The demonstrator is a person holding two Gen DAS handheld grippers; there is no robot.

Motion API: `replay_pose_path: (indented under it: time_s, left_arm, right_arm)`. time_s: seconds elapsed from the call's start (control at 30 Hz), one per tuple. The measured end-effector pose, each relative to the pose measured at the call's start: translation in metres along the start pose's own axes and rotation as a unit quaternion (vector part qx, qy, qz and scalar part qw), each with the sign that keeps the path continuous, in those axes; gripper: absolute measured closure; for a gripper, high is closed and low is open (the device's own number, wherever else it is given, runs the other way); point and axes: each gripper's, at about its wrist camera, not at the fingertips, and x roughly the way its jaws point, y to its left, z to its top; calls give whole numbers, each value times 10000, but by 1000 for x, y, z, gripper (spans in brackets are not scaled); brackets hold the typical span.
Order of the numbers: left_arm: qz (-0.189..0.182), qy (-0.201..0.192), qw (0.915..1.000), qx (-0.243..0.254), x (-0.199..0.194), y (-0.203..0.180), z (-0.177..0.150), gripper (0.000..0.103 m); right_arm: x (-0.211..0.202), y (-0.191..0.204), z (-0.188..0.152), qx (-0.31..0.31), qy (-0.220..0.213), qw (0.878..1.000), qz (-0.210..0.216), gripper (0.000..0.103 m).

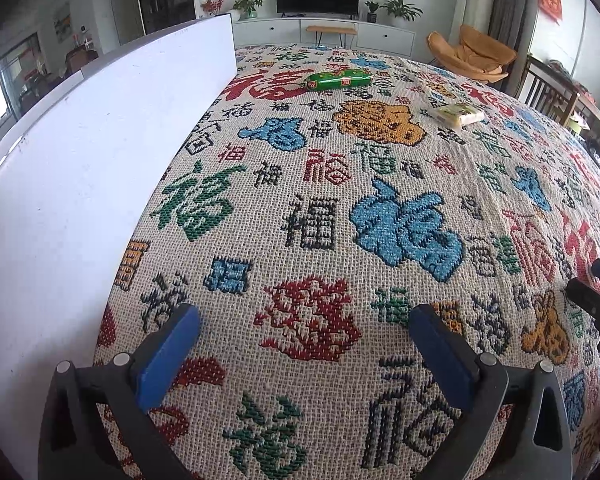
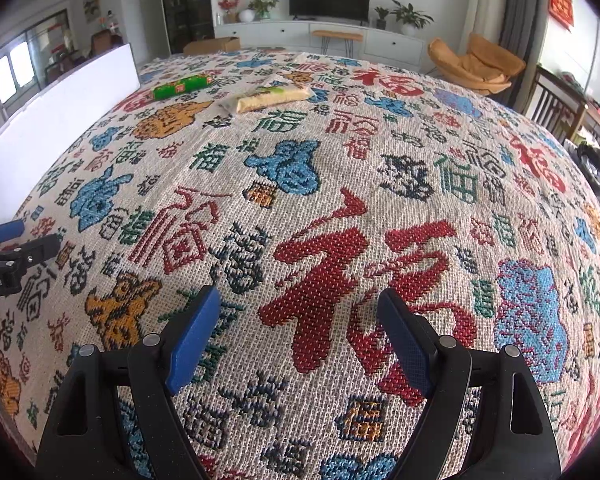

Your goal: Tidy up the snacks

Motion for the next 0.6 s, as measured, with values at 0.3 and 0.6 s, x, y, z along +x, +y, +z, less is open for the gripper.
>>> replay_pose_path:
  time_s: [0.3, 0.6]
  left_arm:
    - [-9, 0, 10000, 0, 0, 0, 1, 0]
    - [-10, -1, 10000, -1, 0, 0, 0, 0]
  right_arm:
    - [28, -2, 84, 919, 469, 9893, 1029, 19]
    - [131, -6, 185, 2834, 840, 9506, 948, 21]
